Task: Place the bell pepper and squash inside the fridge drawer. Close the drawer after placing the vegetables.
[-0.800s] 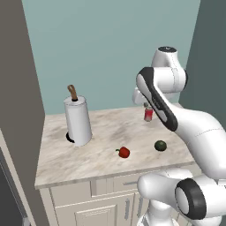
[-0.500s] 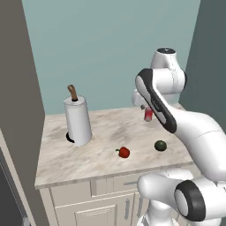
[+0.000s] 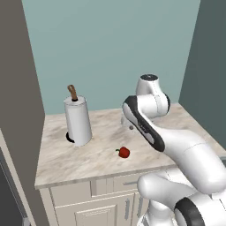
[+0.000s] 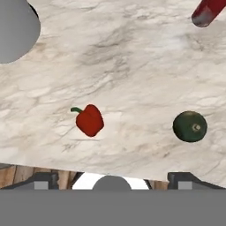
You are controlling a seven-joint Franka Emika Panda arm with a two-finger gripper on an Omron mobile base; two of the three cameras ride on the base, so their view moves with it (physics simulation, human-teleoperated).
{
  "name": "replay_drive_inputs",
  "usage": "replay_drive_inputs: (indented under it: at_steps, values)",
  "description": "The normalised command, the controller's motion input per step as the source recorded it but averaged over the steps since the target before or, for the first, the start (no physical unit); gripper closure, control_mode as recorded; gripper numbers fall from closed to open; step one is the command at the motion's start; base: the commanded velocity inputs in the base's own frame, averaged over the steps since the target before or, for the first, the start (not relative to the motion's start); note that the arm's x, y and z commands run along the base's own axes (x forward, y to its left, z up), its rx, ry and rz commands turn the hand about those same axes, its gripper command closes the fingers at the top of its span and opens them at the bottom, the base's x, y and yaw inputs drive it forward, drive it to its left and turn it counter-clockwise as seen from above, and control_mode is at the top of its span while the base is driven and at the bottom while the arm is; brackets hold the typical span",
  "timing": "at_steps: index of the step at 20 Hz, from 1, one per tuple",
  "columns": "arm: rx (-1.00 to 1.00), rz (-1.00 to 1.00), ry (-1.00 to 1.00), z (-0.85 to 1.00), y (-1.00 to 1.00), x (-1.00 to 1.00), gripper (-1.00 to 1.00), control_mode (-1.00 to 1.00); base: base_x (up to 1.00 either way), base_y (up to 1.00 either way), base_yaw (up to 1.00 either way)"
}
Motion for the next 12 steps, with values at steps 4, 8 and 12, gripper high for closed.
replay_drive_inputs:
  at_steps: [4, 8, 12]
  values:
    - [0.0, 0.0, 0.0, -1.0, 0.56, 0.0, -1.0, -1.0, 0.0, 0.0, 0.0]
    - [0.0, 0.0, 0.03, -0.79, 0.28, 0.12, -1.0, -1.0, 0.0, 0.0, 0.0]
    - [0.0, 0.05, 0.03, -0.4, 0.0, 0.41, -1.0, -1.0, 0.0, 0.0, 0.0]
